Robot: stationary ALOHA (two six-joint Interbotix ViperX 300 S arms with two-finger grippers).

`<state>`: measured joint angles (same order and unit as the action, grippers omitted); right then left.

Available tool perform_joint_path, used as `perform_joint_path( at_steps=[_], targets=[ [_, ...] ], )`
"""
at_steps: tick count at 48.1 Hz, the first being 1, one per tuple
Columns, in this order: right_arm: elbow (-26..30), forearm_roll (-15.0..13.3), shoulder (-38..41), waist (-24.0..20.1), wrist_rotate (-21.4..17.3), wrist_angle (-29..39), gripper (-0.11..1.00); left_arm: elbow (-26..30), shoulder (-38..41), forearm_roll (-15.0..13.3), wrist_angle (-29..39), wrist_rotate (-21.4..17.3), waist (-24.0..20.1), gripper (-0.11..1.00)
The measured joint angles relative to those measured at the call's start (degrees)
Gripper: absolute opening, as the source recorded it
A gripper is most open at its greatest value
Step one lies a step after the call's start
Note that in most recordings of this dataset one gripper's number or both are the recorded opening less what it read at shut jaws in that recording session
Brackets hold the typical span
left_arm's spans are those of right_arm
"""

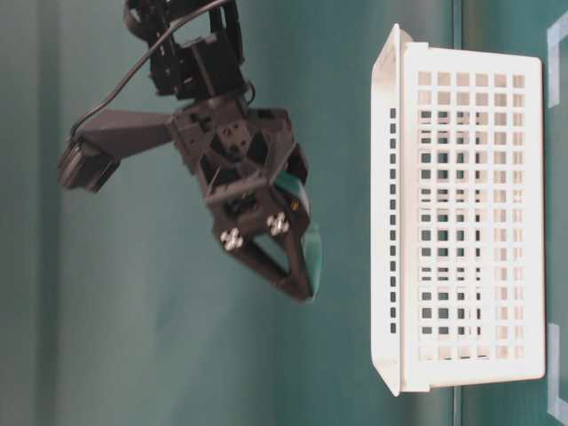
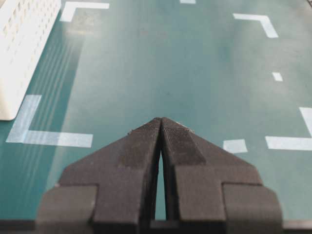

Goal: Put the tape into the white basket.
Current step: 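Lift the tape roll and carry it up over the white basket, then lower the tape roll into the basket and open the right gripper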

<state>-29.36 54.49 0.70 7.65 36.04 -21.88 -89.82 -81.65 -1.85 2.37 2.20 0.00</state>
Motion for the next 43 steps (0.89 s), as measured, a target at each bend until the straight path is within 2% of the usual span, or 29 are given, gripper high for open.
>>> perform_joint_path(
  at_steps=[11, 35, 43],
  targets=[
    [-2.29, -3.16, -2.29, 3.6, 0.0, 1.85, 0.67, 0.0, 0.0, 0.0, 0.0, 0.0, 0.0, -0.11],
    [-4.57, -3.6, -2.72, 12.74, 0.09, 2.9, 0.67, 0.0, 0.0, 0.0, 0.0, 0.0, 0.0, -0.11],
    [-4.66, -6.06, -2.81, 13.45, 0.09, 4.75, 0.67, 0.0, 0.0, 0.0, -0.09, 0.0, 0.0, -0.11]
  ],
)
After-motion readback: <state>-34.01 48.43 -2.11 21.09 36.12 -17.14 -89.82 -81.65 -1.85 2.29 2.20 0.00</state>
